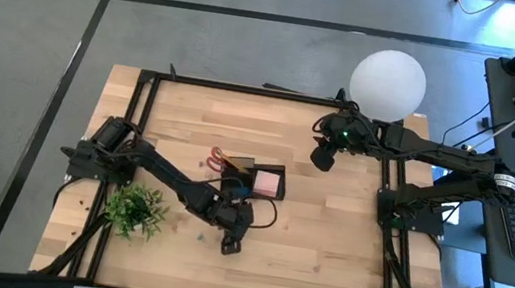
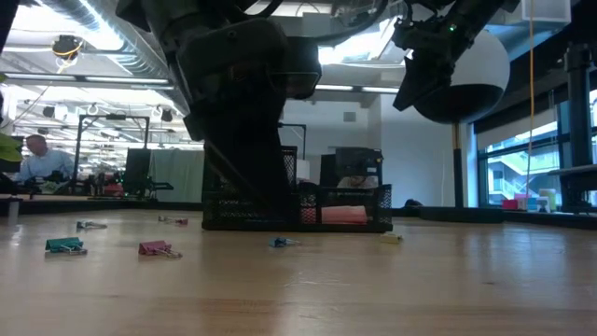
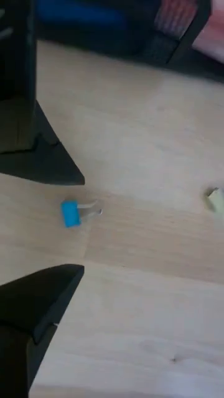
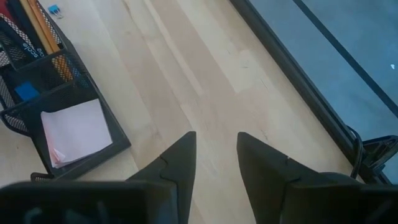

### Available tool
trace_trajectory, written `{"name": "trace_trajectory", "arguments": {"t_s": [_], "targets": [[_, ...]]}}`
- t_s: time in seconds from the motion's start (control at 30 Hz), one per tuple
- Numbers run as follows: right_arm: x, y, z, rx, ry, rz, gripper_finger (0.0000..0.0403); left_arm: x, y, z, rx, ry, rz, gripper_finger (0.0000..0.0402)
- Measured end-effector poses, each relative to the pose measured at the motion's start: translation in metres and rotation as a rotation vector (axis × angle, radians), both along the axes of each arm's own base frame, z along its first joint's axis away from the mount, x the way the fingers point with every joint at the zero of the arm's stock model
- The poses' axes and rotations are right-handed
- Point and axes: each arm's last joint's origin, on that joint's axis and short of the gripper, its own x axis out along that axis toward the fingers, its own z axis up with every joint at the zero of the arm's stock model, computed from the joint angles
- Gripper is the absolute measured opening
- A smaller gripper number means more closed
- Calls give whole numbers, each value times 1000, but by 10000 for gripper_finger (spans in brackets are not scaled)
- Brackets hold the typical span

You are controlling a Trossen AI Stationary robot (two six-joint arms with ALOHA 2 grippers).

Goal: Pick and place office supplies into organizer
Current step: Put the blue binder clip into the black desk organizer

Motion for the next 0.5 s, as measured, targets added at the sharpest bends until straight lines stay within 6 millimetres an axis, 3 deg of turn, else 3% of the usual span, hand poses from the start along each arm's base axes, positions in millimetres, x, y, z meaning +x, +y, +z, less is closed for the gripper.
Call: {"name": "trace_trajectory", "arguments": {"t_s": [0.5], "targets": [[0,0,0,0,0,0,122,0,1,0,57,-14,-6,199]]}}
